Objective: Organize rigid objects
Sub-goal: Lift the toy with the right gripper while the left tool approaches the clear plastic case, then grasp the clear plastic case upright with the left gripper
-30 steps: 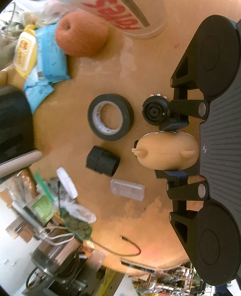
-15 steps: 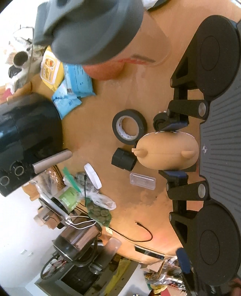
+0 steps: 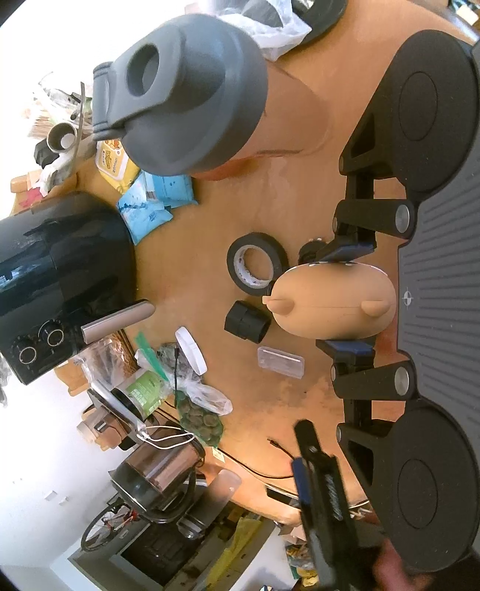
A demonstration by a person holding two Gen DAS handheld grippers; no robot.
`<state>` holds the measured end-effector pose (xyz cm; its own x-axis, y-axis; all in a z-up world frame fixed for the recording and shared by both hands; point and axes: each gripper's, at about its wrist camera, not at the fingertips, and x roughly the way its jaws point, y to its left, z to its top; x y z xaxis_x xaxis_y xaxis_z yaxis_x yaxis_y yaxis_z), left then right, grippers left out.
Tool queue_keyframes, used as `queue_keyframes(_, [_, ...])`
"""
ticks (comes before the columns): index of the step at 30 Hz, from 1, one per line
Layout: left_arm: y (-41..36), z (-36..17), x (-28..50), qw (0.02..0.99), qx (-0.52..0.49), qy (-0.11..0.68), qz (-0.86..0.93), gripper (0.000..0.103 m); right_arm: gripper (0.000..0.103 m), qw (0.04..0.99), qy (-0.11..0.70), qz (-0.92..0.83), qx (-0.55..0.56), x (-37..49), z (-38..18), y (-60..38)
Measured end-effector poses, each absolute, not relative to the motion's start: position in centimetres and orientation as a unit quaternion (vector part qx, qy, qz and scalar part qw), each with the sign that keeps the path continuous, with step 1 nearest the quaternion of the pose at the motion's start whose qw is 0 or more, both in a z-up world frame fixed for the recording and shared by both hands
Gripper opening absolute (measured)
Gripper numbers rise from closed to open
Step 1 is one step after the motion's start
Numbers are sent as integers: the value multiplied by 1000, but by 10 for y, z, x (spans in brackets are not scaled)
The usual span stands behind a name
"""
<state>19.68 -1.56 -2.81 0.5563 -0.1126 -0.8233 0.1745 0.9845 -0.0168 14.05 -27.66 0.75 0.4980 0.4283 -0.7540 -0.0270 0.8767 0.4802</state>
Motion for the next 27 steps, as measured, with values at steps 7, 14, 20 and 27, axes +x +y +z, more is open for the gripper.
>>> queue_keyframes(7, [-15, -55, 221, 873, 48, 478, -81, 72, 45, 841, 481, 126, 213, 127, 9, -283])
queue_keyframes(14, [-19, -84, 246, 858, 74, 502, -82, 71, 45, 842, 479, 116, 219, 114, 10, -288])
queue_keyframes(20, [-21, -101, 263, 847, 78, 518, -86, 70, 45, 844, 475, 107, 226, 103, 13, -292])
queue_keyframes(27, [-23, -112, 275, 842, 77, 527, -88, 52, 45, 846, 471, 93, 232, 93, 16, -297])
